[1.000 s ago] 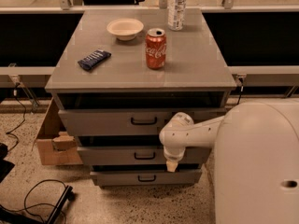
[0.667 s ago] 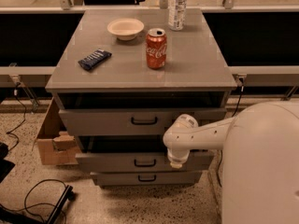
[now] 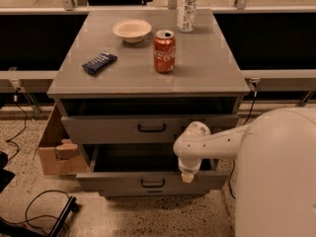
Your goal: Open middle drawer
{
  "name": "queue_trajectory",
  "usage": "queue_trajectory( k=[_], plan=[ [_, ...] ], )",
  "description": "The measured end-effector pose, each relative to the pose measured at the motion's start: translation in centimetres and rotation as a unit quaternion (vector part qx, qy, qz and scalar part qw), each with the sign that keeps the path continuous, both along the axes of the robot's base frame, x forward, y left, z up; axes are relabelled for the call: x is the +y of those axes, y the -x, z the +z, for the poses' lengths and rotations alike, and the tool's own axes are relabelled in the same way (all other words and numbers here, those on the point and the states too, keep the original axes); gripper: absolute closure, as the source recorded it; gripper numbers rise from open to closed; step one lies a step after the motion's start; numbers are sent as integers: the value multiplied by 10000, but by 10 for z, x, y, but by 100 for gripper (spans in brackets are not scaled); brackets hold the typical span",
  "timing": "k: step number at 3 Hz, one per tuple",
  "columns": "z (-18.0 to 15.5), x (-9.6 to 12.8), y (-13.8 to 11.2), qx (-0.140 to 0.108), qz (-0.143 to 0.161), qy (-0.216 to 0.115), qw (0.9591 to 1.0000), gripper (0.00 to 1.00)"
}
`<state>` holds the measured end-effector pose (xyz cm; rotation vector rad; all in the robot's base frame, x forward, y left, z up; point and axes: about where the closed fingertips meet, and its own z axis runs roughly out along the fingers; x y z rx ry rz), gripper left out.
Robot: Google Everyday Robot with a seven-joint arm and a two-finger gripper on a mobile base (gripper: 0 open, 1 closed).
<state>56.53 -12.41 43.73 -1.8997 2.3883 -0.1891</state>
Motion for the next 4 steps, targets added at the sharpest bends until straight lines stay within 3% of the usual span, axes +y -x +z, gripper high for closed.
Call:
queue_trajectory(
  k=[2,3,4],
  plan=[
    [-1,0,1,14,1,3,10000,45],
    [-3,-1,2,28,2,7,10000,14],
    [-2,-1,2,28,2,7,10000,0]
  ],
)
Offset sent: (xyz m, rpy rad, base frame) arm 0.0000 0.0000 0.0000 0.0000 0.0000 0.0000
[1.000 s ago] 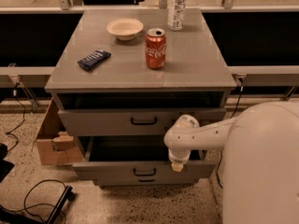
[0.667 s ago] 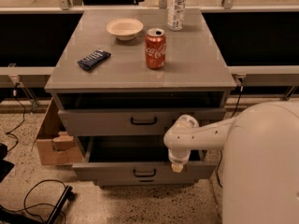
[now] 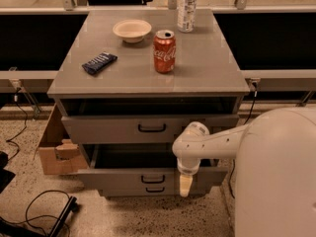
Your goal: Open middle drawer
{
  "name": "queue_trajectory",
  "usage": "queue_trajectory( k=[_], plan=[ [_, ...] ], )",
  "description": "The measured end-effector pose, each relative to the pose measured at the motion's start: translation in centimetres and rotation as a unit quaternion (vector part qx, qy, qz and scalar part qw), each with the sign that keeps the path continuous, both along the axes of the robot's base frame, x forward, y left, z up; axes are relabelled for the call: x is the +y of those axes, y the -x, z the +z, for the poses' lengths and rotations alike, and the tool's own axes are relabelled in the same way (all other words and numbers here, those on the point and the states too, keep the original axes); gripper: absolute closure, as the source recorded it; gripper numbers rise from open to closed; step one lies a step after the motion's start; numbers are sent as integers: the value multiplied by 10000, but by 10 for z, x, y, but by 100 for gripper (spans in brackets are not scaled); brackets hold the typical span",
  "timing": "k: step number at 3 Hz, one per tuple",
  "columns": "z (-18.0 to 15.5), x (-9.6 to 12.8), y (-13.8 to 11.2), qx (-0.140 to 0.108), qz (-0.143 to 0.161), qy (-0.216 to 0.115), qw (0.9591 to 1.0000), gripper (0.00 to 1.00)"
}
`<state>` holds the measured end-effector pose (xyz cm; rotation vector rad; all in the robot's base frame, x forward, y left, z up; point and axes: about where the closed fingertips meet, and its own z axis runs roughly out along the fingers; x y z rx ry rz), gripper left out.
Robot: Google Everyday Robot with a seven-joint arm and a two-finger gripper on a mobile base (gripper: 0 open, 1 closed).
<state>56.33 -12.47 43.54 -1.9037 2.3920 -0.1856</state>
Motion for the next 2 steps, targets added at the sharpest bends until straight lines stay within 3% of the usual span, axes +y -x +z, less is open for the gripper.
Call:
queue_trajectory(
  k=[2],
  plan=[
    [-4,5,3,4,55,-99,9999,0]
  ],
)
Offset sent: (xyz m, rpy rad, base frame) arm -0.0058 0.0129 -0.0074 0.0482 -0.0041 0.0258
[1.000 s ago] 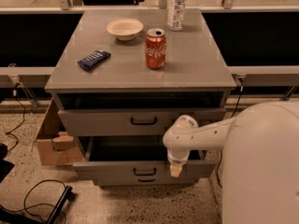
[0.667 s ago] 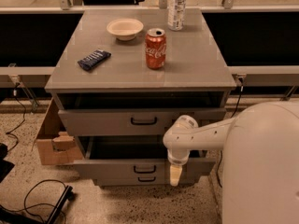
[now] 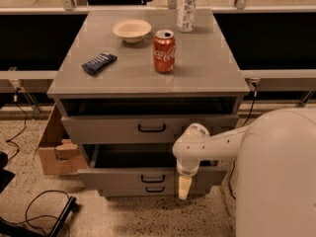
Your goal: Open middle drawer
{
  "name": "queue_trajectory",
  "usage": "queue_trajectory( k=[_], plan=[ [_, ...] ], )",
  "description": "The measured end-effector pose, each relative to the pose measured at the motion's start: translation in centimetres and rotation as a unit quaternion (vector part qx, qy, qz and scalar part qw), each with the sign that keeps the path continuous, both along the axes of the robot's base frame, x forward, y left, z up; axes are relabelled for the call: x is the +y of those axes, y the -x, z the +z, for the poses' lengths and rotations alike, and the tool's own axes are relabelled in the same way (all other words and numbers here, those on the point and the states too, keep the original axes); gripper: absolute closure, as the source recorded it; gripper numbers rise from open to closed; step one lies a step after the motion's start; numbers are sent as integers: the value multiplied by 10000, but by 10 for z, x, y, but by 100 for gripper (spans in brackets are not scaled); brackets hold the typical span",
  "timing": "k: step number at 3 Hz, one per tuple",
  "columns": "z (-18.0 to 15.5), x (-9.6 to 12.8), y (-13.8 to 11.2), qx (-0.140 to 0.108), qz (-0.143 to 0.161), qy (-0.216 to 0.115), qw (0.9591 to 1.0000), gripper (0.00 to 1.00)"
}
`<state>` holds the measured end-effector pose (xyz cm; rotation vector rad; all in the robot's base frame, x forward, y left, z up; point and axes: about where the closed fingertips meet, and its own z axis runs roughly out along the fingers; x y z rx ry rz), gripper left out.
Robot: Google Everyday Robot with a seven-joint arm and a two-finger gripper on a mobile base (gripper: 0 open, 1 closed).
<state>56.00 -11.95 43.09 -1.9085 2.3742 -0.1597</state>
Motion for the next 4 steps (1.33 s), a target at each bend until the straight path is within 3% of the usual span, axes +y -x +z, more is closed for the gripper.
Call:
queue_trajectory(
  k=[1,2,4],
  plan=[
    [-13,19,29,33,126,-165,9998,18],
    [-10,39,80,86,333,-91,9994,41],
    [-1,39,80,86,333,-91,9994,87]
  ],
)
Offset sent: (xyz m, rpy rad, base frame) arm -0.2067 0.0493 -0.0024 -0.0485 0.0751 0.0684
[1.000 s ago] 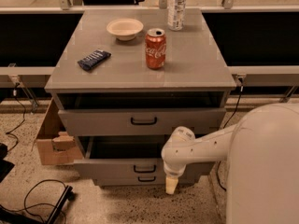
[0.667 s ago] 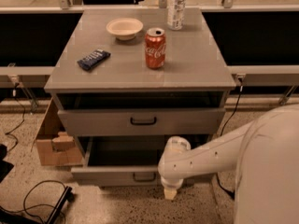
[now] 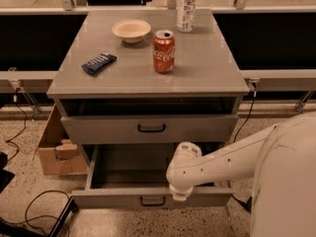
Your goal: Open middle drawer
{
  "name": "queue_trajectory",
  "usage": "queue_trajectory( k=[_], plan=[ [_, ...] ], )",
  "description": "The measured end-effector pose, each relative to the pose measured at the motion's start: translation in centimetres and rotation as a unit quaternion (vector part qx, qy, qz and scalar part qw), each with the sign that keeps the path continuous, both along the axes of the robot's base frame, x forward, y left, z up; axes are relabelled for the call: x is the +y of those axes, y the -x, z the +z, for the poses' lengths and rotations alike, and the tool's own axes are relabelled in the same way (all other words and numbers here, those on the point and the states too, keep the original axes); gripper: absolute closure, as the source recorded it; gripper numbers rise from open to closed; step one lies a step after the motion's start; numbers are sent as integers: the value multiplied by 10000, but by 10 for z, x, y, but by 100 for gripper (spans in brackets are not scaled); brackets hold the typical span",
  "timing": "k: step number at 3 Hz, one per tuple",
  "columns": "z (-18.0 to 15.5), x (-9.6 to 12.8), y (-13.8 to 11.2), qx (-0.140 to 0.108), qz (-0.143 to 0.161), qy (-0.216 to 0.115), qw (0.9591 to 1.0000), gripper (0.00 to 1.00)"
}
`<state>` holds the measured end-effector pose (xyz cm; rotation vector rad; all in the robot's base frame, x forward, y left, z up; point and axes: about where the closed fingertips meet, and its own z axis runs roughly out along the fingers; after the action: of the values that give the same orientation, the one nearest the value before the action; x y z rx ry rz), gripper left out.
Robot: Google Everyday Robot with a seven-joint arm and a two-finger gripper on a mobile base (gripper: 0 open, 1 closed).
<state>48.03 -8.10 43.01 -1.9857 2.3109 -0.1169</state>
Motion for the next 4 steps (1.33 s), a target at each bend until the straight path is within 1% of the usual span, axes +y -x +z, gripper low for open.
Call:
queue_trajectory(
  k=[1,2,3,4],
  plan=[
    [2,0,0,0,0,0,10000,100],
    [3,0,0,0,0,0,10000,100],
    [3,-8,23,17,-151,78,9999,100],
    [8,-20,44,-23,-217,210,9995,100]
  ],
)
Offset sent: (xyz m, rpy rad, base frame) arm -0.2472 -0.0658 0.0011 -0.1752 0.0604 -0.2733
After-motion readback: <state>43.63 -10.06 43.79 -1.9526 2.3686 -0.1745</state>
